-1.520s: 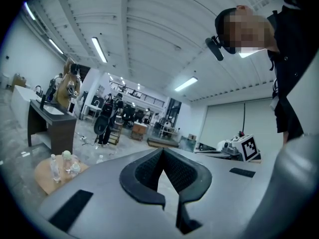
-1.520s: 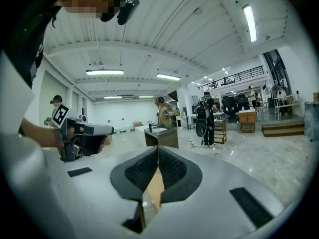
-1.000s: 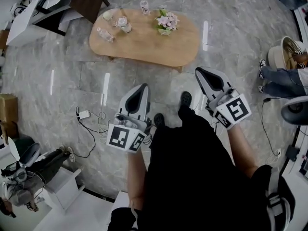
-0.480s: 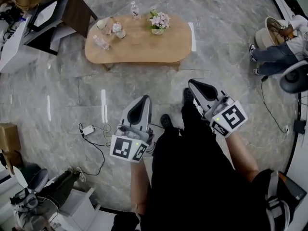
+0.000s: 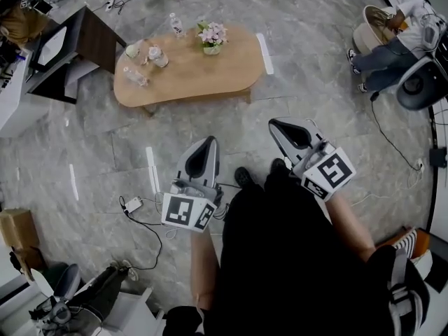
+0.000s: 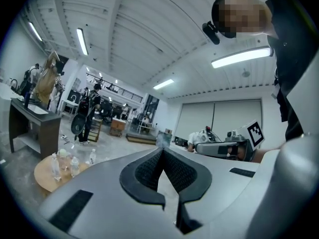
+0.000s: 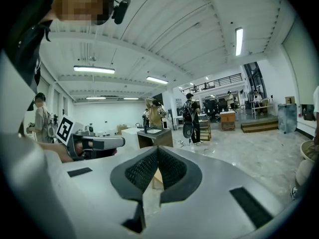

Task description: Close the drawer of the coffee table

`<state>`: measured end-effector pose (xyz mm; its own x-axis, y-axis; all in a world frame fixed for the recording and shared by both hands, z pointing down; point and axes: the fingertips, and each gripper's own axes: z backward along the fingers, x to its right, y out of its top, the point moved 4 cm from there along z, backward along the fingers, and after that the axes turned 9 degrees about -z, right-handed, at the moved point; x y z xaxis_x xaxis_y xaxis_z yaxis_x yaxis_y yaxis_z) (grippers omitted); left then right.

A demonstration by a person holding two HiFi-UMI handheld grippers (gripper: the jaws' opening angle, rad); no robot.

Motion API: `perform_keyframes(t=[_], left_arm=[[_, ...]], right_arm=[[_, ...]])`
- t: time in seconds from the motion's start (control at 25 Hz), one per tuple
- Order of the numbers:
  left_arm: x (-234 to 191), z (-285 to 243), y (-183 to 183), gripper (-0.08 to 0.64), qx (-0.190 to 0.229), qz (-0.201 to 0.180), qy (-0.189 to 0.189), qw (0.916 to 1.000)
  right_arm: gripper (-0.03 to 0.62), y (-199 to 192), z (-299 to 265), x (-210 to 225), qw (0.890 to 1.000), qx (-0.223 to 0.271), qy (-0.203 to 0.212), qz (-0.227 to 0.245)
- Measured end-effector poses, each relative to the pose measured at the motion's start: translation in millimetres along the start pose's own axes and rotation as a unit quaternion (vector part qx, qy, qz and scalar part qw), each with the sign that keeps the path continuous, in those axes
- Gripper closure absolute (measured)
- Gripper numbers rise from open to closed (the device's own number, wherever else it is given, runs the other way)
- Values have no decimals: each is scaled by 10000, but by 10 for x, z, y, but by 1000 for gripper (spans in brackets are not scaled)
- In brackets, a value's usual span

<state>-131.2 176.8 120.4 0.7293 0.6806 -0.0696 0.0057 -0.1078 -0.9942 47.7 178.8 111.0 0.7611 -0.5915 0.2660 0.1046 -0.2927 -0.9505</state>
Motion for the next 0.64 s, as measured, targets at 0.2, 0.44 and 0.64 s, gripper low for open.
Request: perform_keyframes(t=[0.2,0.44,0.64], left_arm=[[128,-63,2,549,-35,-28,-158,9999],[211,-12,-72,549,-150,-23,-275,9995],[251,110,-105,549,-175,-1,-250,9995]], right_arm=[[578,-16,39,-6,10000,-63,-17,20],[578,-74,81,-84,9999,-102,-33,35],[578,-144,156,-189,9999,-146,-40,66]])
